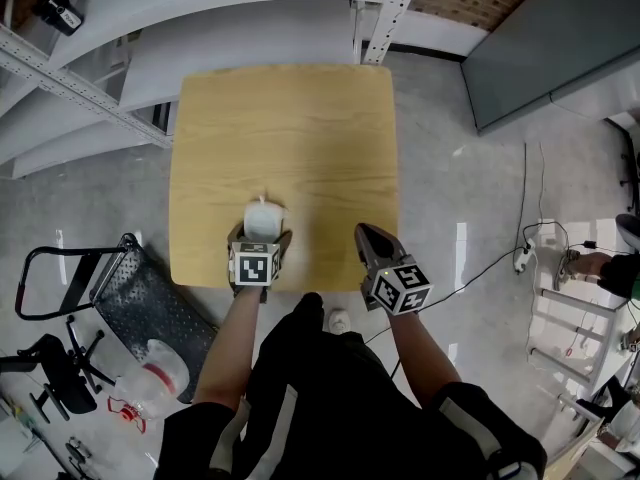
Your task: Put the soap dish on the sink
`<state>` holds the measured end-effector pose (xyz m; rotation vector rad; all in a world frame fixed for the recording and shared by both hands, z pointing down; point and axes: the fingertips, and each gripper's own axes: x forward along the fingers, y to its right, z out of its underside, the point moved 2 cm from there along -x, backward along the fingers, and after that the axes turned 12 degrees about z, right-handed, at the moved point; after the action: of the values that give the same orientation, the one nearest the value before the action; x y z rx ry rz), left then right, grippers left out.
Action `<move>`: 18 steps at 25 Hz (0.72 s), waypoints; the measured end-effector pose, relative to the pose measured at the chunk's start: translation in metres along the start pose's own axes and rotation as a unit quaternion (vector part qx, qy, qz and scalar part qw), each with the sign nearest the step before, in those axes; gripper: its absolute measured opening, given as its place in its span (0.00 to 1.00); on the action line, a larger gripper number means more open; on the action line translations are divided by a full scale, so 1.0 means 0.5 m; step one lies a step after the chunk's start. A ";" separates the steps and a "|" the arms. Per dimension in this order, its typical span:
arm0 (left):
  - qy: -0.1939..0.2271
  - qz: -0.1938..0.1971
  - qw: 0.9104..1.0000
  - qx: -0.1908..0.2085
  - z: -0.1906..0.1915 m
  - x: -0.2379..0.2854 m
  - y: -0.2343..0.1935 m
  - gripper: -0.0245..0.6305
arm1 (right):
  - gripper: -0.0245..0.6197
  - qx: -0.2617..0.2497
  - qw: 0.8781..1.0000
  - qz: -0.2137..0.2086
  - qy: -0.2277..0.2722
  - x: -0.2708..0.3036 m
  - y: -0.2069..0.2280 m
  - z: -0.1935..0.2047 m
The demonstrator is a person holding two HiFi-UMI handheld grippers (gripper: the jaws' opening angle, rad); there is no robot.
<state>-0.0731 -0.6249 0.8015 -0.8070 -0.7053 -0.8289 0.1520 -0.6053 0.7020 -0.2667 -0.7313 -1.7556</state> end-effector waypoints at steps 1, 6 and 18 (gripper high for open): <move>0.000 -0.003 1.000 0.003 0.000 0.002 -0.001 0.75 | 0.05 0.000 1.000 -0.001 -0.004 0.000 0.001 0.003; 0.003 -0.021 0.999 0.027 -0.003 0.007 -0.004 0.75 | 0.05 -0.009 1.000 -0.012 -0.020 -0.008 -0.005 0.007; 0.052 -0.011 0.998 0.015 -0.031 -0.051 0.022 0.81 | 0.05 -0.023 0.999 -0.024 0.000 -0.045 -0.024 -0.016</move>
<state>-0.0733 -0.6240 0.7697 -0.7259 -0.6334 -0.8715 0.1494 -0.5909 0.6799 -0.2817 -0.7033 -1.8202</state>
